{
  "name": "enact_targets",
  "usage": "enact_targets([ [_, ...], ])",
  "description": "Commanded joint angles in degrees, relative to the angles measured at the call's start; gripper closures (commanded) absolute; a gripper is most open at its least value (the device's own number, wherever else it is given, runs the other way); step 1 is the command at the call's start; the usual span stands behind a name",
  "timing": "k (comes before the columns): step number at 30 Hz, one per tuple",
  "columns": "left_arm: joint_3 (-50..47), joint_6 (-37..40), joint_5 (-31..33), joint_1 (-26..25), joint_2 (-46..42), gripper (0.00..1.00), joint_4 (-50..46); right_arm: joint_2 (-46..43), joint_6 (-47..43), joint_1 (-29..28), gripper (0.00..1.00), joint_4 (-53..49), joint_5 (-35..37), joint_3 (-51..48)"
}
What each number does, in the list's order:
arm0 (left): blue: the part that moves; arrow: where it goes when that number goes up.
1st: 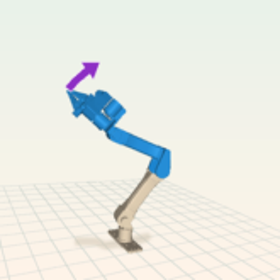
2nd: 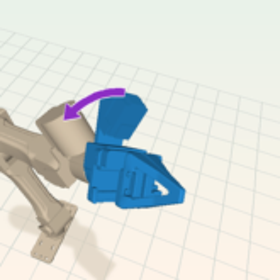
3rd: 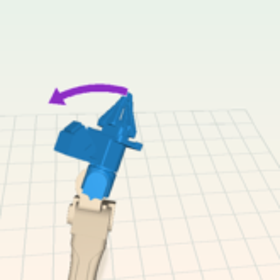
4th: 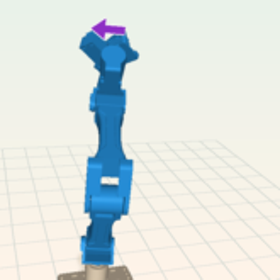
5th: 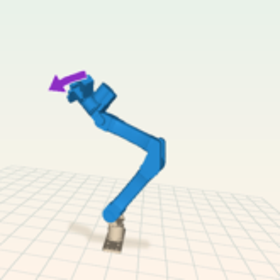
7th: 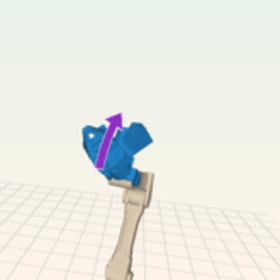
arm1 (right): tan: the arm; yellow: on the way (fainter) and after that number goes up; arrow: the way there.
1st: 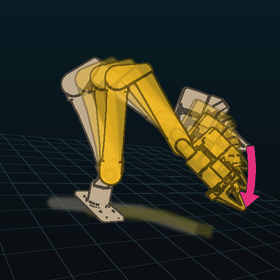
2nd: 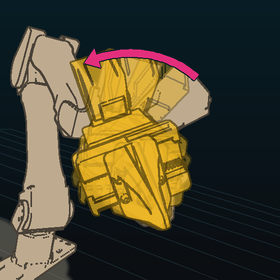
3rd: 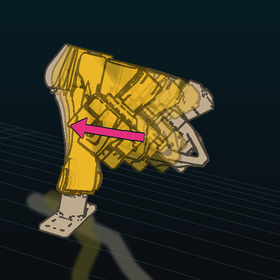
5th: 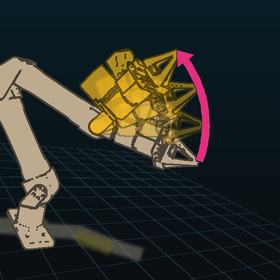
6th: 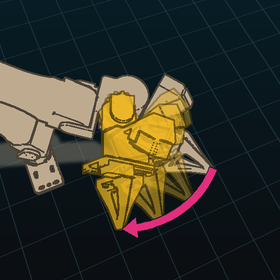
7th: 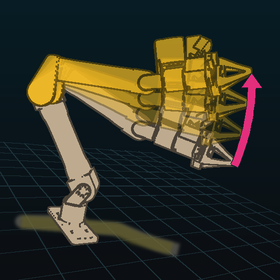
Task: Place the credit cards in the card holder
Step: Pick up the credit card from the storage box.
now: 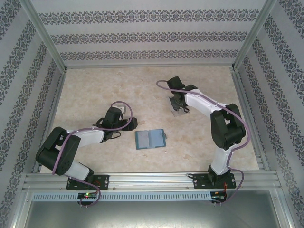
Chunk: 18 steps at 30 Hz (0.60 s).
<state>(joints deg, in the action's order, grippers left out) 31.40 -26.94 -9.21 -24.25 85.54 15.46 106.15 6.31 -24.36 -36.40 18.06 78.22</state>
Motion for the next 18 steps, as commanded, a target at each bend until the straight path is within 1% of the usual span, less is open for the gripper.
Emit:
enact_targets([
  [1,1.14,1.10,0.40,0.01,0.24,0.12,-1.59,-0.33,1.21,1.37,0.52,-2.96,6.85,-1.38],
  [4,1.52,1.09,-1.34,0.07,0.20,0.12,-1.62,0.19,2.42,2.26,0.52,-3.28,4.97,-1.57],
  [6,1.05,1.03,-0.88,0.06,-0.01,0.12,-1.16,0.13,3.17,2.70,0.53,-3.28,1.64,-1.88],
  [9,1.46,0.92,-0.31,0.00,0.42,0.12,-1.72,-0.26,2.75,2.76,0.53,-1.71,-0.80,-2.75],
  [11,1.54,0.77,-1.58,0.00,0.35,0.12,-1.51,0.38,3.83,3.55,0.50,-2.78,-4.67,-2.14],
  [13,0.99,0.67,-1.00,-0.01,-0.10,0.12,-1.23,1.05,5.76,4.38,0.50,-4.36,-5.90,-1.32],
  [15,1.01,0.57,-0.37,-0.01,-0.32,0.12,-1.49,1.30,5.95,4.19,0.50,-4.29,-4.41,-1.31],
  [18,0.82,0.64,-1.12,-0.03,-0.48,0.12,-0.99,1.41,6.62,4.03,0.50,-4.71,-1.54,-1.31],
])
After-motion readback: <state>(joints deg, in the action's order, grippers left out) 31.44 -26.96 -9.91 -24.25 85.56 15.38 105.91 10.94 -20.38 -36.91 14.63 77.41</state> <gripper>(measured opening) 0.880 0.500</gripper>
